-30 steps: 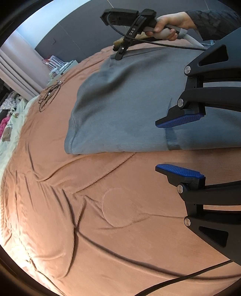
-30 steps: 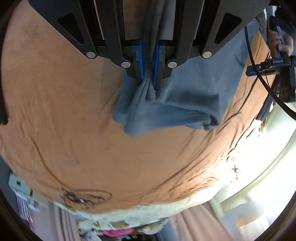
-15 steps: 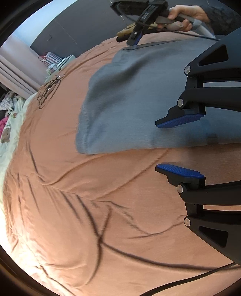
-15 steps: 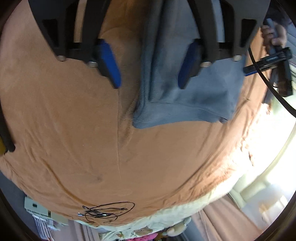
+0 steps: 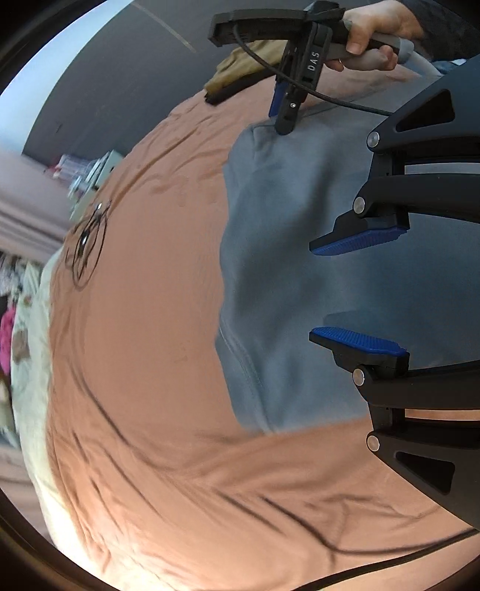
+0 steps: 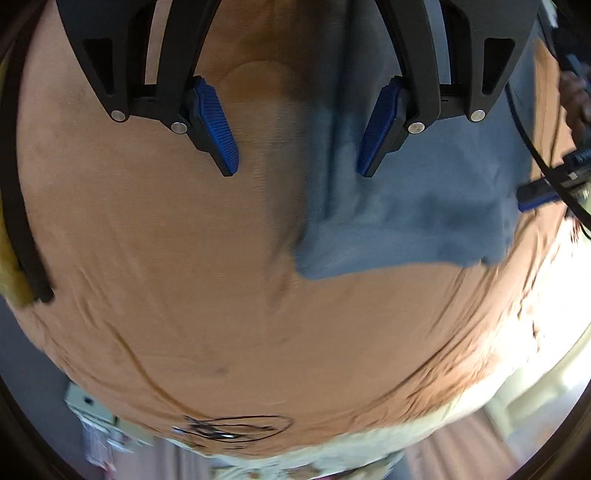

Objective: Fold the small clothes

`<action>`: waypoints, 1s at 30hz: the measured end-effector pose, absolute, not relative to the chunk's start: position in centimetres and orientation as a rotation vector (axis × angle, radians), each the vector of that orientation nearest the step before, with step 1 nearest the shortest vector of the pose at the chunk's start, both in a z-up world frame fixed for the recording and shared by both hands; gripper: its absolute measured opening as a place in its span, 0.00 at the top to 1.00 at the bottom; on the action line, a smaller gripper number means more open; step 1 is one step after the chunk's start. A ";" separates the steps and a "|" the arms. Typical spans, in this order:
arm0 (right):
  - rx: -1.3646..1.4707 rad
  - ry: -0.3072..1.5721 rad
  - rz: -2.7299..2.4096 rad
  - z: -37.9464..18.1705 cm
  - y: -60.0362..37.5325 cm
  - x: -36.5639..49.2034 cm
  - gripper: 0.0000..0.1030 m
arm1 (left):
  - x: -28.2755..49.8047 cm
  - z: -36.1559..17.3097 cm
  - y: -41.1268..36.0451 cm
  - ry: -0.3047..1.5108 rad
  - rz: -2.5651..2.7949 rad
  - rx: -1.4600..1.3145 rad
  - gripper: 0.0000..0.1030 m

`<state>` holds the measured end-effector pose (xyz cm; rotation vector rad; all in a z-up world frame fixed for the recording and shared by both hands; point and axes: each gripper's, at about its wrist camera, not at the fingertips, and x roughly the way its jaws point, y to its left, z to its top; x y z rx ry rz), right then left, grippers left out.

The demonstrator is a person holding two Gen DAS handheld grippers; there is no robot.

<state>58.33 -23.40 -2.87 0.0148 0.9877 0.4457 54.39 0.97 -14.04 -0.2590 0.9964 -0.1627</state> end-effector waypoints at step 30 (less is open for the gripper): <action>0.394 1.117 0.696 -6.2 -29.8 62.1 0.49 | 58.0 -13.4 5.2 1.066 -0.065 -0.293 0.53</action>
